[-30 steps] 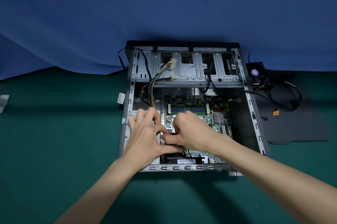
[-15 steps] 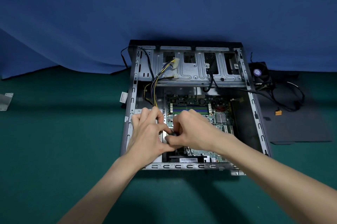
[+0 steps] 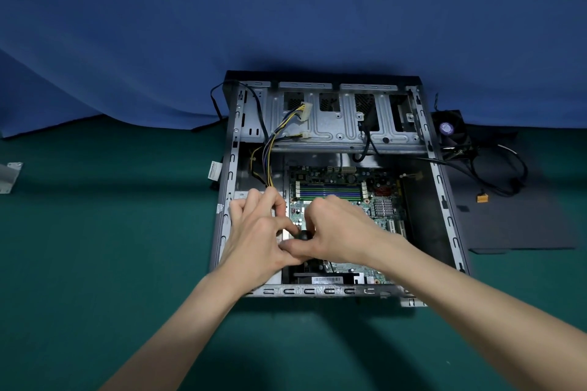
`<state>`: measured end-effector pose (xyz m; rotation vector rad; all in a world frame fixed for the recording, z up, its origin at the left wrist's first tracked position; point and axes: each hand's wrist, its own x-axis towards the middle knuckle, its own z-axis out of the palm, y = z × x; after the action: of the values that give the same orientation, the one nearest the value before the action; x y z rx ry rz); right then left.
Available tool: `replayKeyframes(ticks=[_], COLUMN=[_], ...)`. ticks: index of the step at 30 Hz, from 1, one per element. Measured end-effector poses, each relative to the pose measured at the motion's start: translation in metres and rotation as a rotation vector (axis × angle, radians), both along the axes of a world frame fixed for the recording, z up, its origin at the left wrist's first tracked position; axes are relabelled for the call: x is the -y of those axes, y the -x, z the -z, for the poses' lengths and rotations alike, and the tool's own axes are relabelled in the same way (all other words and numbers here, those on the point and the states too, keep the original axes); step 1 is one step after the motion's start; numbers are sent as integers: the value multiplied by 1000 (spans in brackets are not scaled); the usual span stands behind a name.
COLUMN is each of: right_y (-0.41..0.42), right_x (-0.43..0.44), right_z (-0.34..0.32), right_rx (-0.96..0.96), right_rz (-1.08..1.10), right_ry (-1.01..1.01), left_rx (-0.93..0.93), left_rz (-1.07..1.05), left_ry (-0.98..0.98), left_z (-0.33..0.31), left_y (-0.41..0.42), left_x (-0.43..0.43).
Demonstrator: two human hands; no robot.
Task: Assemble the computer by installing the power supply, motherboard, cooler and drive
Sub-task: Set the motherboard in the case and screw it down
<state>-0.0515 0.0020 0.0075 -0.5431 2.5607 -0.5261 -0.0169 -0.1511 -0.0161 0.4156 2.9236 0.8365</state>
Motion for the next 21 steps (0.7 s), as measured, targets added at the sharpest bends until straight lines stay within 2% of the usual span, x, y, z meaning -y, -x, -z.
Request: replayKeyframes(ticks=[6, 21], right_y=[0, -5], right_x=[-2, 2], right_z=[0, 3], right_rx=[19, 23], right_rz=[9, 12], right_ry=[28, 79], left_rx=[50, 15], left_rz=[-2, 21], left_ry=[28, 17], left_z=[0, 3], left_y=[0, -1], left_x=[1, -1])
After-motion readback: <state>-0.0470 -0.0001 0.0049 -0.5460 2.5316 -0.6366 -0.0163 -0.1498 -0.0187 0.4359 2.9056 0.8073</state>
